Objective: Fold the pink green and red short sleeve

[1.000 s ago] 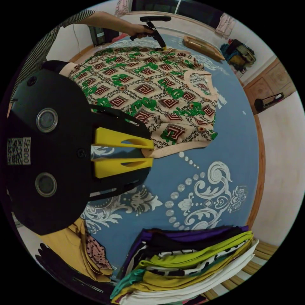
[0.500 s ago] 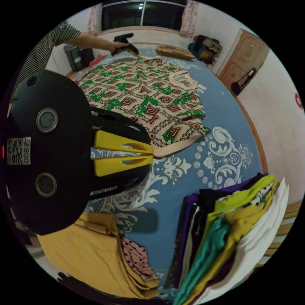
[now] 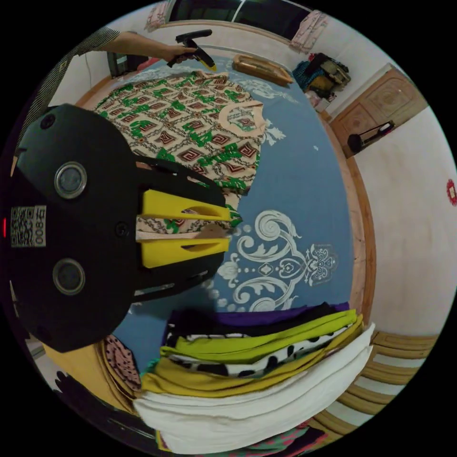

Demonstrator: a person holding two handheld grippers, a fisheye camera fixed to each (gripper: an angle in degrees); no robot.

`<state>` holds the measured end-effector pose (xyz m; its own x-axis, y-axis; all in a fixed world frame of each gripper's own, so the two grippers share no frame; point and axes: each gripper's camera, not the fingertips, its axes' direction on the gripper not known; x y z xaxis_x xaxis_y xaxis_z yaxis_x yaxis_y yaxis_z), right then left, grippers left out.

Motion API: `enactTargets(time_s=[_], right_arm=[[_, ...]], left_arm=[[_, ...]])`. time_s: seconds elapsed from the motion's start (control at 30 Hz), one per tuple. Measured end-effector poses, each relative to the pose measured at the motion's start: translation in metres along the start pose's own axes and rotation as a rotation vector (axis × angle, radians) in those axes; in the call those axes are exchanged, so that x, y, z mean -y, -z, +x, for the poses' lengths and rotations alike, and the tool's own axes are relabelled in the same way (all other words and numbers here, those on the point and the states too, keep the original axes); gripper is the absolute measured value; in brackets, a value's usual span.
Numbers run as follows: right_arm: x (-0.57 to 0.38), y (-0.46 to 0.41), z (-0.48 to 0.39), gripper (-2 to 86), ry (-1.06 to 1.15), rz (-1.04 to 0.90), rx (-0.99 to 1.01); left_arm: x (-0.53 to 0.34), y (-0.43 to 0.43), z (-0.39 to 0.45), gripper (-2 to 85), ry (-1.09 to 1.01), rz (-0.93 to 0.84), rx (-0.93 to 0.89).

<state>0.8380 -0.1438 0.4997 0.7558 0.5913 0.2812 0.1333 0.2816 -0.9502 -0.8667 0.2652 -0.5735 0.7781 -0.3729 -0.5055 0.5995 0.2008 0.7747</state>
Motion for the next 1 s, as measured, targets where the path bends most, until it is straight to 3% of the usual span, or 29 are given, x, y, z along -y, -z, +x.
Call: enactTargets(time_s=[0.17, 0.3, 0.53, 0.7, 0.77, 1.0], right_arm=[[0.030, -0.028, -0.016, 6.0, 0.042, -0.112, -0.034], [0.040, -0.026, -0.025, 2.2, 0.049, -0.095, -0.051], [0.039, 0.026, -0.022, 1.0, -0.023, 0.137, -0.061], [0.054, -0.005, -0.027, 1.2, -0.067, -0.028, -0.111], [0.056, -0.011, -0.028, 1.6, -0.097, -0.060, -0.114], [0.029, 0.018, -0.048, 1.0, -0.048, 0.105, -0.095]], left_arm=[[0.021, -0.022, 0.000, 4.0, 0.051, -0.048, 0.019], [0.027, -0.017, 0.001, 2.1, 0.026, -0.033, -0.029], [0.029, 0.011, -0.011, 1.5, 0.041, 0.106, -0.077], [0.024, -0.007, -0.018, 2.0, 0.101, 0.015, 0.002], [0.016, -0.005, -0.021, 2.7, 0.128, 0.034, -0.039], [-0.026, 0.011, -0.022, 3.8, 0.057, 0.103, -0.201]])
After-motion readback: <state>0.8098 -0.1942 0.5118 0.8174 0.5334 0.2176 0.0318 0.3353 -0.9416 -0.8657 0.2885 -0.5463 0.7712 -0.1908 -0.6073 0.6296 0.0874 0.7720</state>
